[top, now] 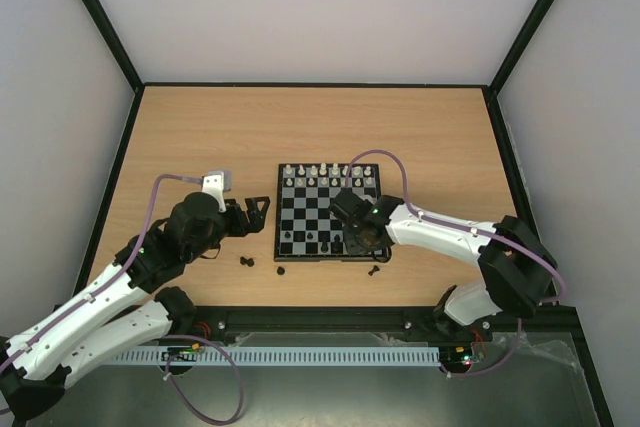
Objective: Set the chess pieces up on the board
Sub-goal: Place the chess piece on the chessboard, then pick up the chess piece at the center of the board.
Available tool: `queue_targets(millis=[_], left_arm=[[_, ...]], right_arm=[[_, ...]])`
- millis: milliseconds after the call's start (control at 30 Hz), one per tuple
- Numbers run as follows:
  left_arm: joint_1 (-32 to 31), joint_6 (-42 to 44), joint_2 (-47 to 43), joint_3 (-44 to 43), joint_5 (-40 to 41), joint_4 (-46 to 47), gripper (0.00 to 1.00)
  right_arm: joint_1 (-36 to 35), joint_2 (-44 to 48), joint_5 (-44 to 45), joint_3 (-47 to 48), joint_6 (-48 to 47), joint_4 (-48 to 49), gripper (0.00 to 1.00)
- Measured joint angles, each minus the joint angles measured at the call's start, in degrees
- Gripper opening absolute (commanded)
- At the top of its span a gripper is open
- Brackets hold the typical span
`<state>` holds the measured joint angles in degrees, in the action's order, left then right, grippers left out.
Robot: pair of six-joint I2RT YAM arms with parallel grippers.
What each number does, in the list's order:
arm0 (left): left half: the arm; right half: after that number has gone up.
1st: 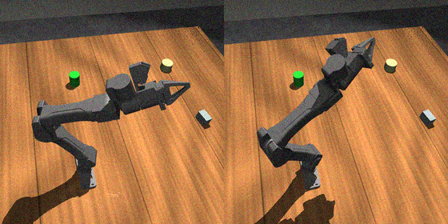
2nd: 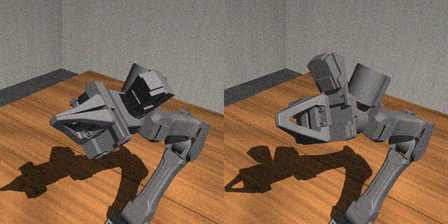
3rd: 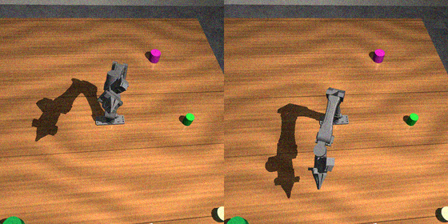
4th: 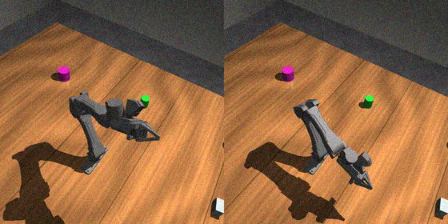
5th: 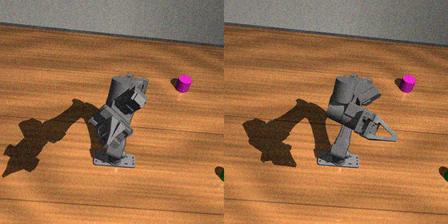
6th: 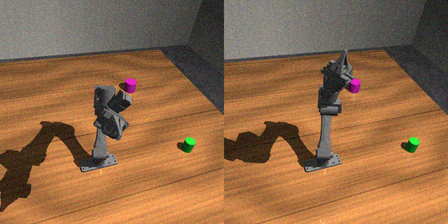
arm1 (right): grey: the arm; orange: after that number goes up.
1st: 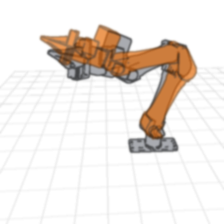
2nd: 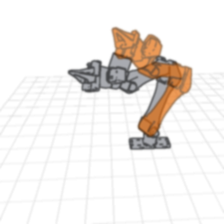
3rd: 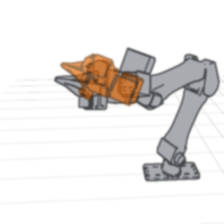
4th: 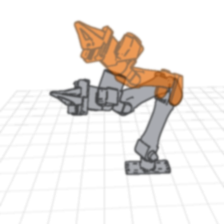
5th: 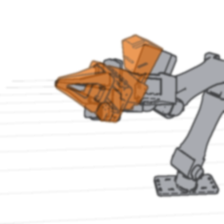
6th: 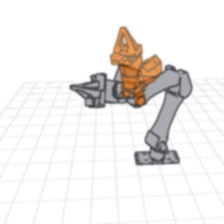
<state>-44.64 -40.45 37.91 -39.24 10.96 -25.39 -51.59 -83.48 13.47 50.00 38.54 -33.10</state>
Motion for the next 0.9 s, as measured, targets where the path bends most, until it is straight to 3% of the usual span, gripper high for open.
queue_targets(millis=[100, 300, 400, 633, 900], left_arm=[[0.0, 0.0, 0.0, 0.0, 0.0, 0.0, 0.99], [0.0, 0.2, 0.0, 0.0, 0.0, -0.3, 0.99], [0.0, 0.5, 0.0, 0.0, 0.0, -0.3, 0.99], [0.0, 0.8, 1.1, 0.0, 0.0, -0.4, 0.99], [0.1, -0.3, 3.9, 0.0, 0.6, -1.5, 0.99]], right_arm=[[0.0, 0.2, 0.0, 0.0, 0.0, -0.1, 0.24], [0.0, 4.6, 1.1, 0.3, 0.5, -2.1, 0.52], [0.0, 7.7, 1.8, 0.3, 0.9, -3.5, 0.60], [0.0, 12.2, -0.2, 0.3, 1.1, -4.4, 0.67], [-2.6, 13.5, -5.8, 0.4, -0.2, -2.6, 0.67]])
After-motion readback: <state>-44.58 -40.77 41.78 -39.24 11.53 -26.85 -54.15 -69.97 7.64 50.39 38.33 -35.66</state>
